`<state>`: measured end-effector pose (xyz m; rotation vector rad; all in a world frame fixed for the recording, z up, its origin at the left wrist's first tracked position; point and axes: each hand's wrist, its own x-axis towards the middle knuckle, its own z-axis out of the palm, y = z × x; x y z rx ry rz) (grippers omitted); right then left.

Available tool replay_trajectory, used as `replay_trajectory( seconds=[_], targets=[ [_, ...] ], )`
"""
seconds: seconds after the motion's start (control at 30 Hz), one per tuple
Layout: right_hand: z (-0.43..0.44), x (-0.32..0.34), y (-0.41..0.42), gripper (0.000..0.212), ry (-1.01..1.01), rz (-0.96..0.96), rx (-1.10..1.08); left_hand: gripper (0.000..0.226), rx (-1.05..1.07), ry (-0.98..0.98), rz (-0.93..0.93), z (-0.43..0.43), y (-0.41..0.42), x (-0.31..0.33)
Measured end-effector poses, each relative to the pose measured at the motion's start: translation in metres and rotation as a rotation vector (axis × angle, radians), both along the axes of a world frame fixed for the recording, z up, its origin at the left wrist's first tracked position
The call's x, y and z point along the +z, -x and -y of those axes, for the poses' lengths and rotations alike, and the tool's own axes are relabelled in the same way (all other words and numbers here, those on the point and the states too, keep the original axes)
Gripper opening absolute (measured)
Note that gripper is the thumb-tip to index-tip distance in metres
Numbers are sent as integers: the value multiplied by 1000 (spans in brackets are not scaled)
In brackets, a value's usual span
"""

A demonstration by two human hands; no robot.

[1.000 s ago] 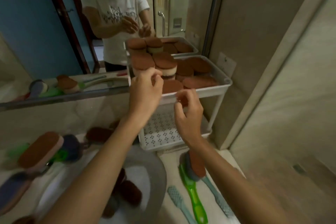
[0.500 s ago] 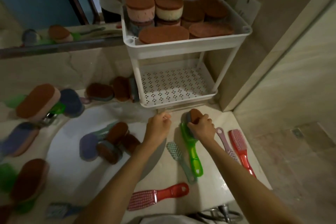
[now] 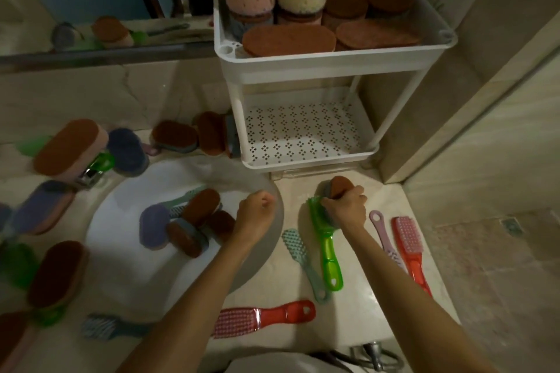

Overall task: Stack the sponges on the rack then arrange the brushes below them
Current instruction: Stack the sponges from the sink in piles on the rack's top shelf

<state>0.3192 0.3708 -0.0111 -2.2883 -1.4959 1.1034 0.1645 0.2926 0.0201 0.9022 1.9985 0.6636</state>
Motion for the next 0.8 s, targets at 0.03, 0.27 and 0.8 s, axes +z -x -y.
replay_trajectory(
  seconds=[0.03, 0.27, 0.8],
  targets=[
    [0, 1, 0, 77, -17, -2, -16, 17, 6, -3, 28, 0, -1, 0],
    [11, 23, 9, 58, -428, 99, 143, 19, 93, -37, 162, -8, -6, 15],
    [101, 49, 144, 23, 149, -745, 502, 36, 425, -109, 284, 86, 109, 45]
  ],
)
